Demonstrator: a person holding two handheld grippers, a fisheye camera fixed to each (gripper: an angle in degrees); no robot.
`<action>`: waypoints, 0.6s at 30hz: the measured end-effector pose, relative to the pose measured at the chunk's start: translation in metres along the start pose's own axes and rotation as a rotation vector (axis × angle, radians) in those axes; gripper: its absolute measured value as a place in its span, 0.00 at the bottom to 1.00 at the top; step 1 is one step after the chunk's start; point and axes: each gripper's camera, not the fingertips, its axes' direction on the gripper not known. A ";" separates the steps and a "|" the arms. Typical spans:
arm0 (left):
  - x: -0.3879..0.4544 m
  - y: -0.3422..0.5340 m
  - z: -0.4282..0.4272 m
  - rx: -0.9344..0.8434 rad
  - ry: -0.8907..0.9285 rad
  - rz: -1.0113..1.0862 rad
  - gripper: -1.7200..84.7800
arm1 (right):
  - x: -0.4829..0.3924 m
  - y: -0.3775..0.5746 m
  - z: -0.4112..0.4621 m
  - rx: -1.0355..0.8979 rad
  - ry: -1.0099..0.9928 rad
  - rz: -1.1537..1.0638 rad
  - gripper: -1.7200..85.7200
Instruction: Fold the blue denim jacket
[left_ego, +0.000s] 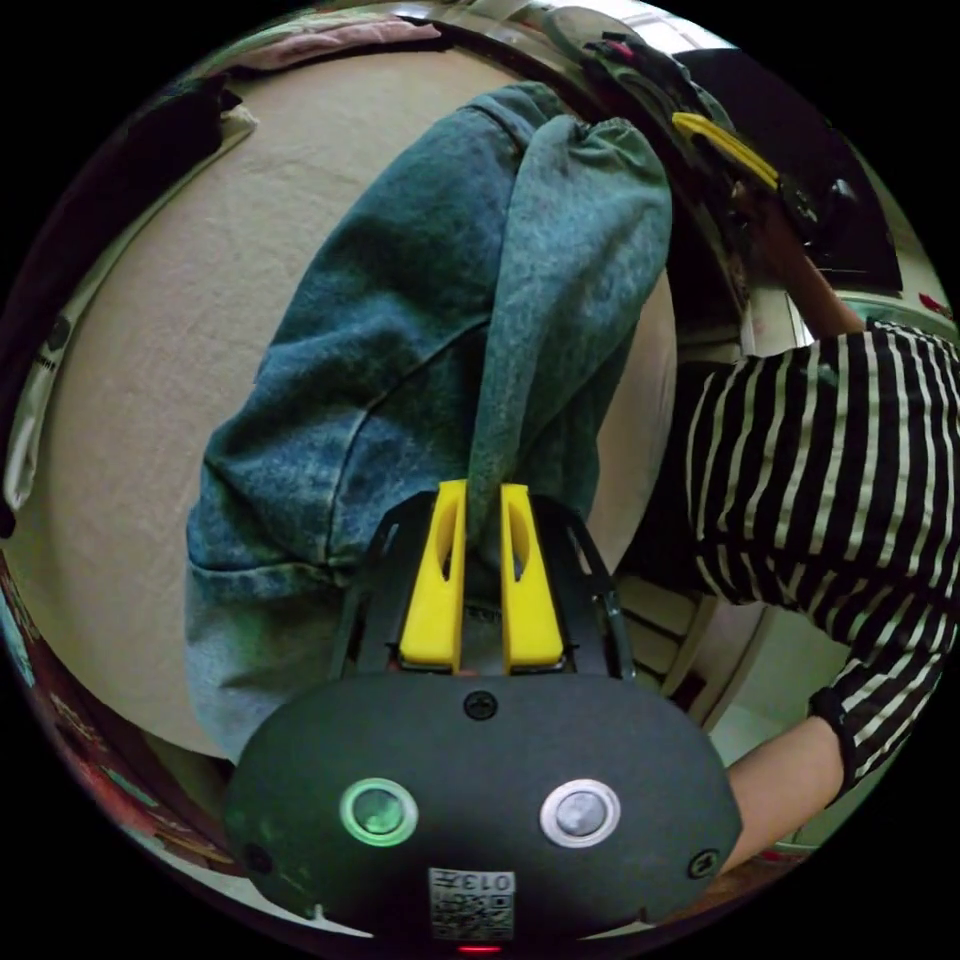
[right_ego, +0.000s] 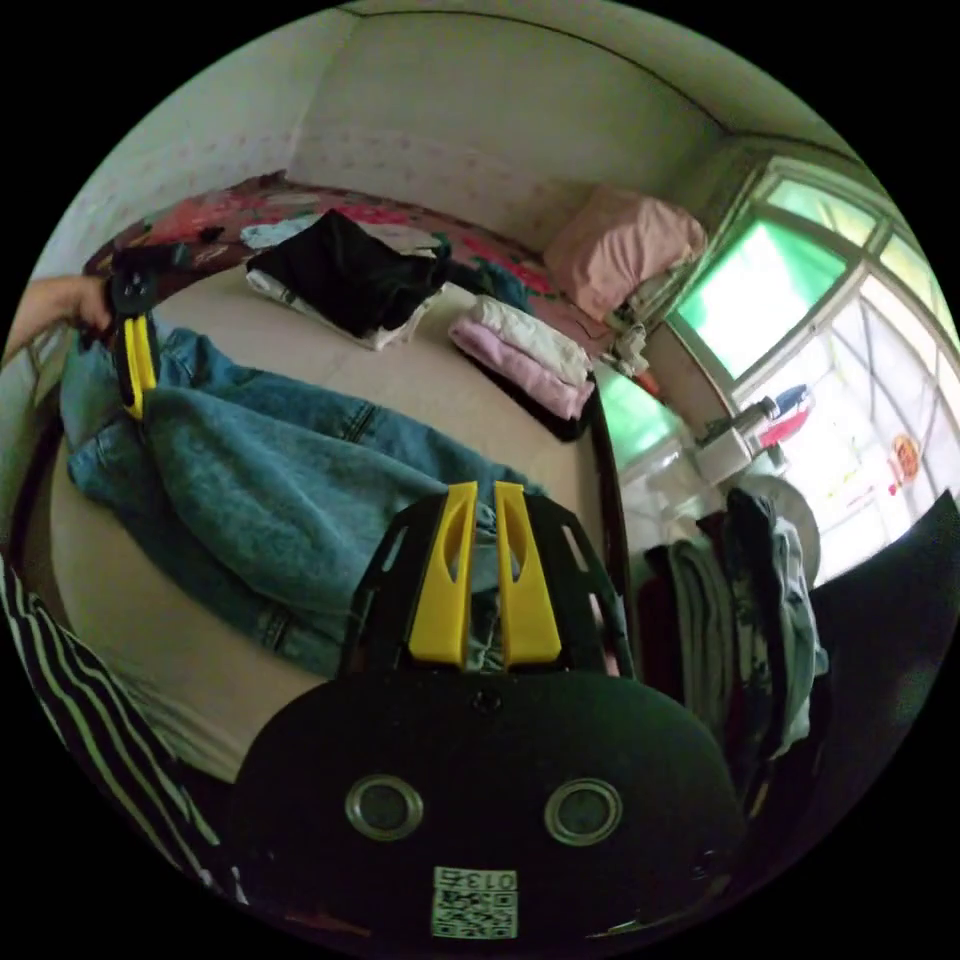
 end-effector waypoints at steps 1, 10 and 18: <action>-0.003 -0.001 0.000 -0.008 0.007 -0.004 0.07 | -0.010 -0.003 0.012 0.006 0.019 -0.052 0.04; -0.027 0.077 -0.040 0.379 0.213 -0.087 0.11 | 0.003 -0.012 0.064 -0.132 -0.189 0.004 0.02; -0.075 0.138 -0.026 0.557 0.076 -0.580 0.15 | -0.017 -0.078 0.101 -0.123 -0.137 -0.058 0.02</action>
